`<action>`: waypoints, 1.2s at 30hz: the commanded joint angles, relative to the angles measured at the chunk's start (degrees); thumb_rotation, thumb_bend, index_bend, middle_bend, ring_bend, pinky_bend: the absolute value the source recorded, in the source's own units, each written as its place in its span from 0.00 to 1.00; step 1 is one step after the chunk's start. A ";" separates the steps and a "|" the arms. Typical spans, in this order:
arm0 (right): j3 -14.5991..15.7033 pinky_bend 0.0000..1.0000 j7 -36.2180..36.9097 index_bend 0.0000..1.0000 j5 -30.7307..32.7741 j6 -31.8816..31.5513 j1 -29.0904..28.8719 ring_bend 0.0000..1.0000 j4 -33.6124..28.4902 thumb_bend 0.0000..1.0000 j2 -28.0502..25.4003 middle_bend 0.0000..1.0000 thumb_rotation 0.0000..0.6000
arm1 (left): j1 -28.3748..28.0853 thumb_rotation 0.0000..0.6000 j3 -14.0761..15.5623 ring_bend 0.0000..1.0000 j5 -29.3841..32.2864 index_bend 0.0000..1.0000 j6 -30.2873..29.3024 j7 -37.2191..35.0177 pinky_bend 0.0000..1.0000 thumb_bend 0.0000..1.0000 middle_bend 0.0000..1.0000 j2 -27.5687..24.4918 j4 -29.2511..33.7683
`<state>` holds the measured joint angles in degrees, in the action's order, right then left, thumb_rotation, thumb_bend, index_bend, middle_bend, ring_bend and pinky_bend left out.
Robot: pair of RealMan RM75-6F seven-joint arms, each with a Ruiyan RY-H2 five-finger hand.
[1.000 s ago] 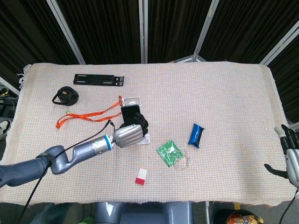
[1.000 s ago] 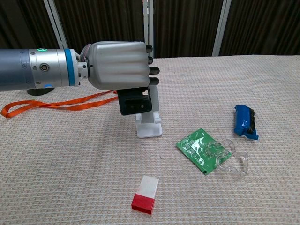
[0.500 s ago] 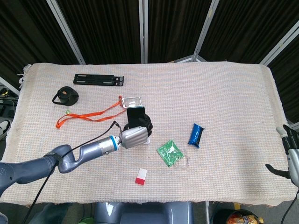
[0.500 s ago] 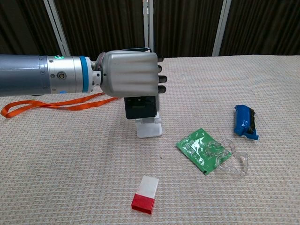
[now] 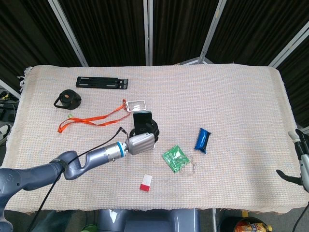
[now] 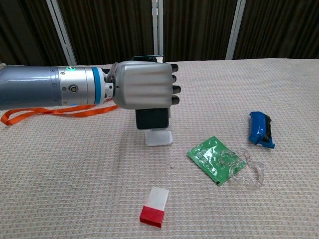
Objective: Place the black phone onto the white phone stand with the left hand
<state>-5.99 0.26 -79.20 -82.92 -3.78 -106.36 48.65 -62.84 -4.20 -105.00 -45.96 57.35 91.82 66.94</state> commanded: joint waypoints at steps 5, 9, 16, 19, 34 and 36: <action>-0.04 0.00 -0.15 0.00 0.21 0.08 -0.03 0.00 -0.02 0.00 0.03 0.00 1.00 | 0.22 1.00 0.47 0.33 0.29 0.46 -0.73 0.37 0.31 0.00 0.30 1.44 -0.90; 0.00 0.00 -0.36 0.00 0.17 0.21 -0.09 0.00 0.01 0.00 0.00 0.00 1.00 | 0.87 1.00 -0.06 0.03 1.79 0.10 -0.17 2.90 0.19 0.00 0.00 1.62 -0.71; 0.18 0.00 -0.33 0.00 -0.11 0.33 -0.07 0.00 -0.10 0.00 -0.18 0.00 1.00 | 1.57 1.00 -0.47 0.00 2.98 0.00 -0.88 4.77 0.12 0.00 0.00 0.58 1.71; 0.31 0.00 -0.36 0.00 -0.48 0.21 0.00 0.00 -0.25 0.00 -0.24 0.00 1.00 | 2.65 1.00 -0.97 0.00 3.19 0.00 -3.99 3.04 0.11 0.00 0.00 -1.07 4.29; 0.78 0.00 -0.58 0.00 -1.82 -0.82 0.57 0.00 -0.48 0.00 -0.35 0.00 1.00 | 24.82 1.00 -4.78 0.00 21.09 0.00 -29.81 -8.15 0.02 0.00 0.00 -11.44 26.51; 0.81 0.00 -0.74 0.00 -2.00 -0.88 0.55 0.00 -0.57 0.00 -0.28 0.00 1.00 | 27.80 1.00 -4.50 0.00 23.48 0.00 -32.33 -9.55 0.00 0.00 0.00 -12.69 29.41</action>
<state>-5.19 -0.46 -81.18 -83.79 -3.22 -106.91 48.35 -39.28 -8.55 -85.44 -74.57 49.94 81.89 92.09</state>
